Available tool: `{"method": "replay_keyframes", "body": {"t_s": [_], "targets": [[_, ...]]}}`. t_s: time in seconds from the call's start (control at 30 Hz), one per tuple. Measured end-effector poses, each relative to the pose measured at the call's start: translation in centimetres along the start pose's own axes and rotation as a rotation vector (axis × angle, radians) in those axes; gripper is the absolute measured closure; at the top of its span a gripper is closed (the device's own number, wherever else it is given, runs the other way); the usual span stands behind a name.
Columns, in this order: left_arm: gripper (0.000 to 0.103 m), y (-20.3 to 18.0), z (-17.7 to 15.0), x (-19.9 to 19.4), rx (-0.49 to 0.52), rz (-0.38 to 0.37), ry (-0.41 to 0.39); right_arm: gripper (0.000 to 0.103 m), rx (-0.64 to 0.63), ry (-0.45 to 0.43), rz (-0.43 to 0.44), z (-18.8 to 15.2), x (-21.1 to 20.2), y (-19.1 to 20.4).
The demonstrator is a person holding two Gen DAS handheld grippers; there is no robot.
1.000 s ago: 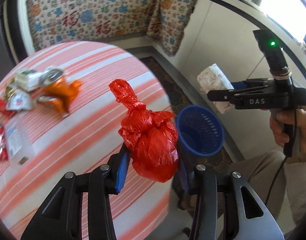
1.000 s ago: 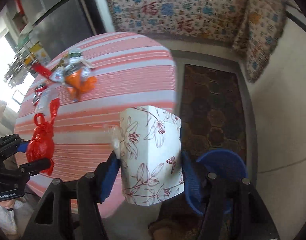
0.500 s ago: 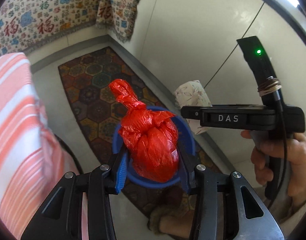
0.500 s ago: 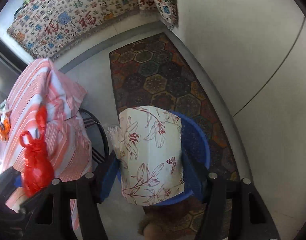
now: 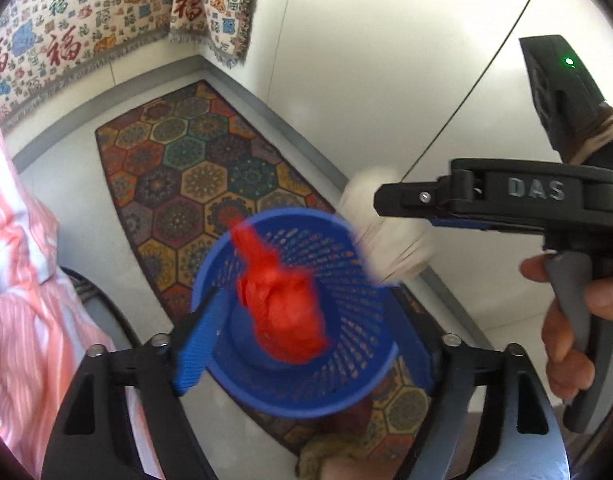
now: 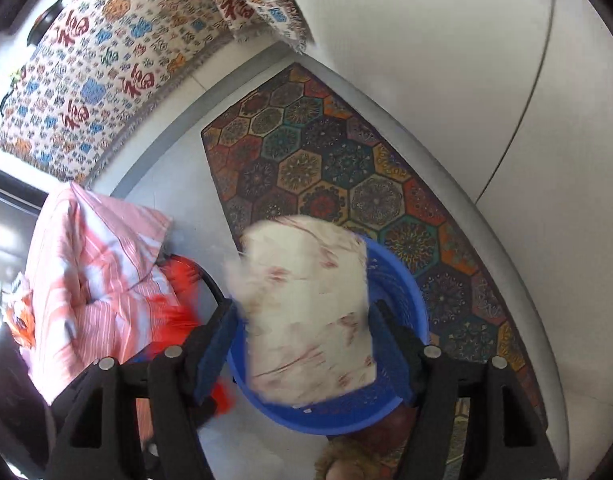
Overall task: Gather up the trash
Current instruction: 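Open the left gripper over the basket while the right releases the floral cup, then move both tools back over the table, then grasp the clear plastic box with the left gripper while the right grasps the crushed orange can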
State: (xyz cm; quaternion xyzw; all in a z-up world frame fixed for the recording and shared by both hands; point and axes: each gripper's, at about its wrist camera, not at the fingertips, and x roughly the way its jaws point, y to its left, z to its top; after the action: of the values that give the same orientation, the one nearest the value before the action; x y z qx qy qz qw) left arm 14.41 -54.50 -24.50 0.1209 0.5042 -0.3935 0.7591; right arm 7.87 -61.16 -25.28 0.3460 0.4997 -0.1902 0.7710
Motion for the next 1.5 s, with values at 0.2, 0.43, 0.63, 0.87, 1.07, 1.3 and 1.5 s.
{"method": "replay_keyframes", "body": {"t_s": [0.2,0.43,0.63,0.87,1.07,1.3,1.5], "targets": [[0.020,1.2,0.1,-1.1,-0.041,0.010,-0.025,0.026,-0.006,-0.011,-0.011,0.2,-0.2,-0.2],[0.007,2.8,-3.6,-9.8,-0.089,0.036,-0.223,0.026,-0.124,-0.203,-0.056,0.2,-3.7,2.7],[0.005,5.9,-8.2,-16.5,-0.085,0.057,-0.243,0.026,-0.269,-0.367,-0.007,-1.1,-7.0,9.1],[0.001,12.7,-14.5,-22.4,-0.206,0.149,-0.246,0.026,-0.460,-0.380,0.104,-4.6,-7.4,19.6],[0.001,18.6,-19.2,-26.3,-0.333,0.292,-0.276,0.026,-0.661,-0.368,0.163,-9.4,-6.0,28.7],[0.001,25.0,-22.4,-28.1,-0.496,0.506,-0.249,0.026,-0.891,-0.261,0.212,-15.9,-2.8,36.3],[0.001,30.1,-24.5,-27.7,-0.593,0.557,-0.201,0.026,-0.999,-0.174,0.191,-19.4,0.1,39.4]]}}
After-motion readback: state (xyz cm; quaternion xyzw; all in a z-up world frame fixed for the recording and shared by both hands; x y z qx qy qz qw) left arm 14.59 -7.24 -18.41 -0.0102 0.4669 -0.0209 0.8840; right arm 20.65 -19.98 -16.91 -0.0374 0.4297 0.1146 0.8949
